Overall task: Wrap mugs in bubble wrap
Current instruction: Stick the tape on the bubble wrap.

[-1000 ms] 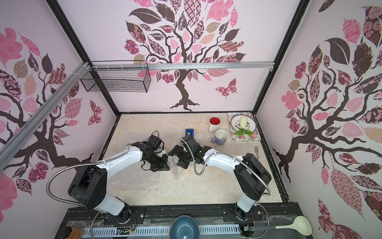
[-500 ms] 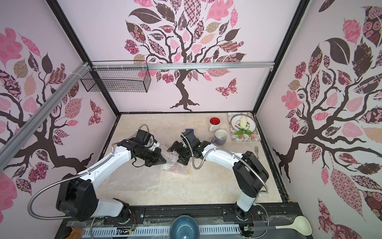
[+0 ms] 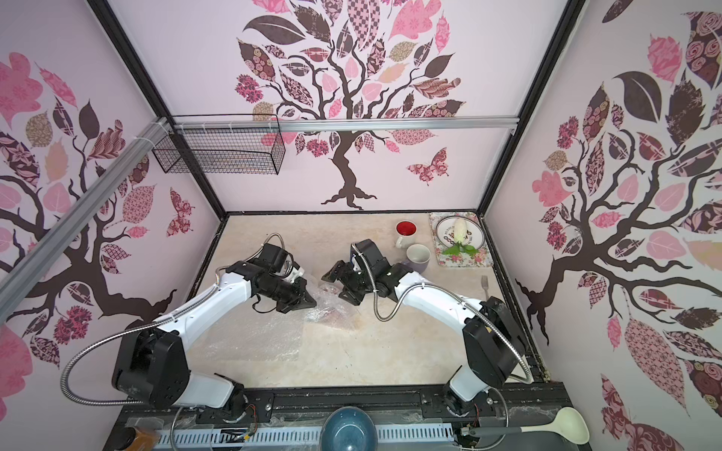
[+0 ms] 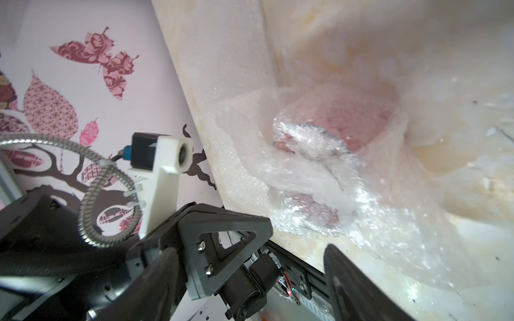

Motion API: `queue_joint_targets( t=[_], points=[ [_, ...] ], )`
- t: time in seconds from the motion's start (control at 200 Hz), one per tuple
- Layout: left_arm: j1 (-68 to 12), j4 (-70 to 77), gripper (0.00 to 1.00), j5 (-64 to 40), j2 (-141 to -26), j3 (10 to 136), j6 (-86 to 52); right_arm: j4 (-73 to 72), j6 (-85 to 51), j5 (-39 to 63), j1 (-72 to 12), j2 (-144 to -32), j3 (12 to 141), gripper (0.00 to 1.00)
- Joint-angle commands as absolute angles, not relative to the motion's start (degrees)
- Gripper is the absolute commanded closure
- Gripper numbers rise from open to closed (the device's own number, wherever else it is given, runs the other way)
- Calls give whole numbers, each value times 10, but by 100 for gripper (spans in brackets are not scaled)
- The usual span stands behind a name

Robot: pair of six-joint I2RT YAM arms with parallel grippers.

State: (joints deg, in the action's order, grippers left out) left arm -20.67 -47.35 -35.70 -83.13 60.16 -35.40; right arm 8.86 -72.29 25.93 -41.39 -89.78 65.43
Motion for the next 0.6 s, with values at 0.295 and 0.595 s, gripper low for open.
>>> queue_joint_targets(
  t=[0.295,0.595],
  points=[
    [-177,-515,100,-298,-777,668,-307,-62,-714,328,-412,-953,580,96],
    [-177,-485,100,-266,-777,663,-309,-80,-709,330,-411,-994,560,97]
  ],
)
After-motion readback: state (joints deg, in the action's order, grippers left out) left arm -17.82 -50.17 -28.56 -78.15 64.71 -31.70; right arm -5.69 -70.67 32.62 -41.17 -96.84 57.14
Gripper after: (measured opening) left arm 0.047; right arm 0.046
